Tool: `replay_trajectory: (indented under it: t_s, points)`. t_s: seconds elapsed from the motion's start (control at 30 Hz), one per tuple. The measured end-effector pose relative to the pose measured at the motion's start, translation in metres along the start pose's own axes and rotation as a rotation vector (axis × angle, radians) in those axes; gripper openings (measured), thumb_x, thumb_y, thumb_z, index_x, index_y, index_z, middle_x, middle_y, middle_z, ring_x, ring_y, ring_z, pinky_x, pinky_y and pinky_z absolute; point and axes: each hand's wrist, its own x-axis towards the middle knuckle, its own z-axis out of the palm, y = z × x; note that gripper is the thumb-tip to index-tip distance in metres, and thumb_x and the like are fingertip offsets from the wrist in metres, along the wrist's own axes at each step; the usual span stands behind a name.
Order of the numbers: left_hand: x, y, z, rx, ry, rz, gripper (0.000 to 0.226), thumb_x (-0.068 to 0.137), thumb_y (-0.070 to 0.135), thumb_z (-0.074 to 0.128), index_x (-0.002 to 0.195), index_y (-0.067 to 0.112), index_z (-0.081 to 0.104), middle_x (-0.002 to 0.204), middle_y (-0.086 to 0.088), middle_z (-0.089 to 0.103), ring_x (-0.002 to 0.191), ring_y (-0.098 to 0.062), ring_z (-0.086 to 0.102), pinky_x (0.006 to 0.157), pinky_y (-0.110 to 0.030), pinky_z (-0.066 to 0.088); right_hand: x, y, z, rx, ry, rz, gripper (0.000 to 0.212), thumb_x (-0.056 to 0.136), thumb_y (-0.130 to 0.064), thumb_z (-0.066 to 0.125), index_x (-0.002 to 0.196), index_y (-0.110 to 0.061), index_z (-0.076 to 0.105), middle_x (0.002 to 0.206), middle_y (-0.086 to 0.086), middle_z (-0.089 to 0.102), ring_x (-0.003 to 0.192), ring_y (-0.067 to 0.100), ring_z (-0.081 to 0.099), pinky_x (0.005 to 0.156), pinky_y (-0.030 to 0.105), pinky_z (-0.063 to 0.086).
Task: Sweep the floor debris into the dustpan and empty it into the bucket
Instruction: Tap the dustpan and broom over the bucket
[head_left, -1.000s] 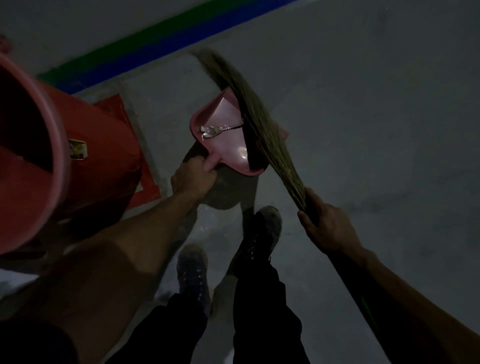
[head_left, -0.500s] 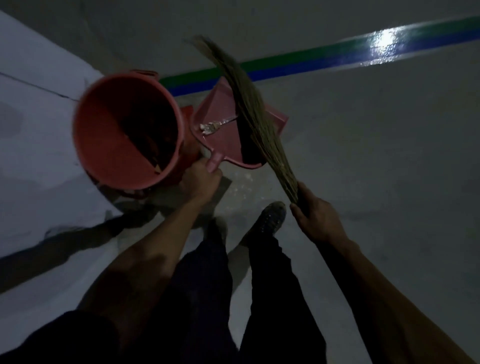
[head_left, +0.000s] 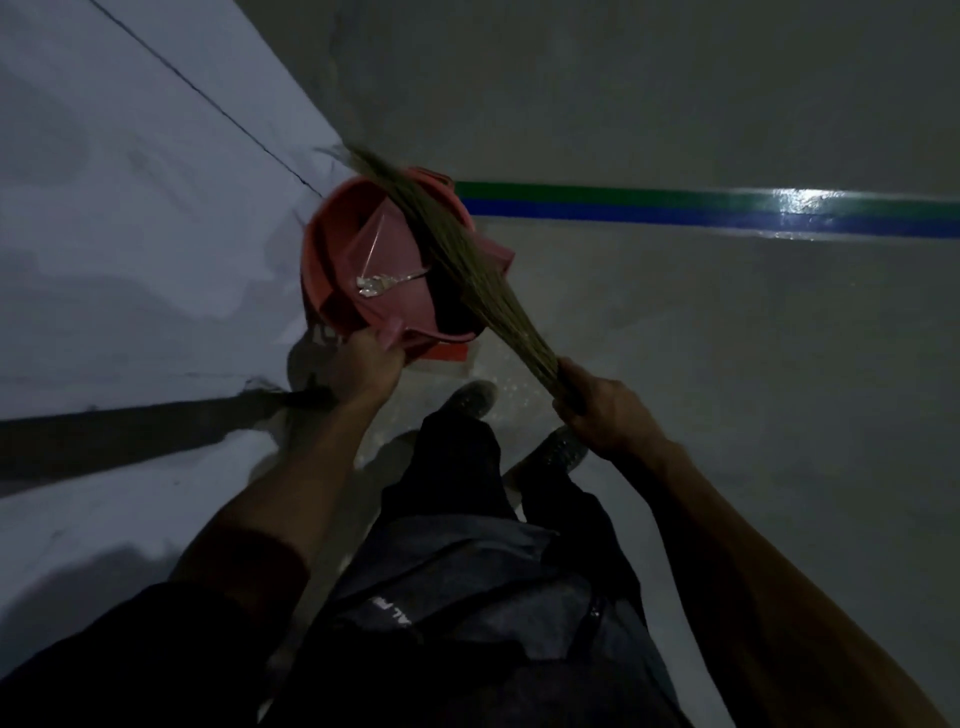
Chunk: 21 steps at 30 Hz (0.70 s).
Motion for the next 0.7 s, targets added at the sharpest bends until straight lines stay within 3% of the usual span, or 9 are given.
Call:
replay_trajectory:
  t_s: [0.13, 0.33, 0.5, 0.7]
  points:
    - [0.037, -0.016, -0.033, 0.172, -0.030, -0.013, 0.034, 0.093, 0.030, 0.053, 0.101, -0.001, 0.064, 0.101, -0.024, 0.064, 0.095, -0.041, 0.062, 0.084, -0.047, 0.052, 0.025, -0.044, -0.001, -0.054, -0.018, 0.037, 0.061, 0.096, -0.035, 0.053, 0.152, -0.026, 0.030, 0.127, 0.022, 0.060, 0.108, 0.039, 0.060, 0.083, 0.039, 0.048]
    - [0.091, -0.028, -0.065, 0.387, -0.040, 0.085, 0.025, 0.096, 0.025, 0.050, 0.097, 0.004, 0.064, 0.101, -0.018, 0.065, 0.096, -0.038, 0.062, 0.083, -0.043, 0.050, 0.057, -0.089, 0.000, -0.106, 0.012, 0.111, 0.053, 0.096, -0.033, 0.053, 0.145, -0.025, 0.036, 0.114, 0.022, 0.062, 0.095, 0.040, 0.062, 0.069, 0.033, 0.040]
    - [0.117, -0.027, -0.084, 0.592, -0.056, 0.200, 0.025, 0.094, 0.032, 0.053, 0.079, 0.013, 0.059, 0.092, -0.013, 0.068, 0.085, -0.033, 0.064, 0.066, -0.034, 0.043, 0.061, -0.108, 0.004, -0.127, 0.019, 0.152, 0.049, 0.096, -0.030, 0.052, 0.142, -0.022, 0.039, 0.111, 0.024, 0.062, 0.091, 0.040, 0.063, 0.066, 0.033, 0.040]
    - [0.123, -0.016, -0.098, 0.662, -0.104, 0.189, 0.031, 0.093, 0.034, 0.058, 0.098, 0.005, 0.065, 0.103, -0.017, 0.066, 0.097, -0.036, 0.063, 0.075, -0.038, 0.044, 0.052, -0.120, 0.003, -0.094, 0.030, 0.192, 0.046, 0.096, -0.031, 0.051, 0.140, -0.023, 0.040, 0.112, 0.022, 0.062, 0.092, 0.039, 0.062, 0.068, 0.033, 0.042]
